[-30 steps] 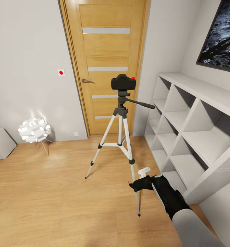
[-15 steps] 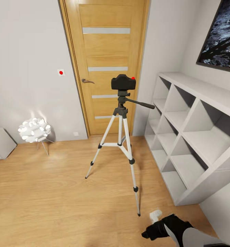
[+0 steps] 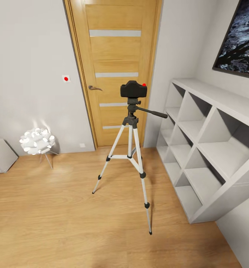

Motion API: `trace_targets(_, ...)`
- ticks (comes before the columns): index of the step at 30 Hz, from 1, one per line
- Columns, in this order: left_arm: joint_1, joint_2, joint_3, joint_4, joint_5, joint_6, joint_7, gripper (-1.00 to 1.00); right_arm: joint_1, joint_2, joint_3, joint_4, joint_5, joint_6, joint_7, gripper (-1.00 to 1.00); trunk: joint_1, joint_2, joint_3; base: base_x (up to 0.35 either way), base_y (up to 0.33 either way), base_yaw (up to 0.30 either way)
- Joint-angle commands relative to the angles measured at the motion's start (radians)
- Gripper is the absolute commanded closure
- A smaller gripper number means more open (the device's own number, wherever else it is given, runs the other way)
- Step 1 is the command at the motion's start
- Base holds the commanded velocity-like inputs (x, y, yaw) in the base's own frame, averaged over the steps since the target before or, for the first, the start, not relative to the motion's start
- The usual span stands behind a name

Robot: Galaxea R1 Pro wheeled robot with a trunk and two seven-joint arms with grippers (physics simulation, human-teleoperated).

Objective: Attach the digital camera to the camera tripod in the bedroom.

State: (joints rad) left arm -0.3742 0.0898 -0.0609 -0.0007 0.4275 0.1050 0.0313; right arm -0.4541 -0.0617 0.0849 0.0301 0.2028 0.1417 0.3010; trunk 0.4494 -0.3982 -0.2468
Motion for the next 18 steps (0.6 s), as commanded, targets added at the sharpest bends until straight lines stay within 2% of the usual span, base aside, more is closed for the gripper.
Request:
trace_targets(1, 0.0, 0.0, -0.007, 0.0, 0.008, 0.004, 0.002, -1.0, 0.016, -0.002, 0.006, 0.001, -0.011, -0.001, -0.003, -1.0, 0.001, -0.002, -0.002, 0.0, 0.0, 0.0)
trace_targets(4, 0.009, -0.001, -0.007, 0.0, 0.008, 0.002, 0.002, -1.0, 0.058, -0.005, 0.006, 0.003, -0.049, -0.006, -0.02, -1.0, 0.001, -0.002, -0.002, 0.0, 0.0, 0.0)
trace_targets(5, 0.018, -0.002, -0.007, 0.0, 0.008, 0.002, 0.001, -1.0, 0.082, -0.006, 0.006, 0.003, -0.076, -0.012, -0.029, -1.0, 0.001, -0.002, -0.002, 0.0, 0.0, 0.0)
trace_targets(9, 0.032, -0.002, -0.007, 0.0, 0.008, 0.001, 0.001, -1.0, 0.123, -0.008, 0.007, 0.003, -0.121, -0.037, -0.045, -1.0, 0.001, -0.002, -0.002, 0.0, 0.0, 0.0)
trace_targets(18, 0.084, -0.003, -0.007, 0.0, 0.006, -0.001, 0.0, -1.0, 0.179, -0.021, 0.007, 0.005, -0.158, -0.071, -0.084, -1.0, 0.001, -0.002, -0.002, 0.0, 0.0, 0.0)
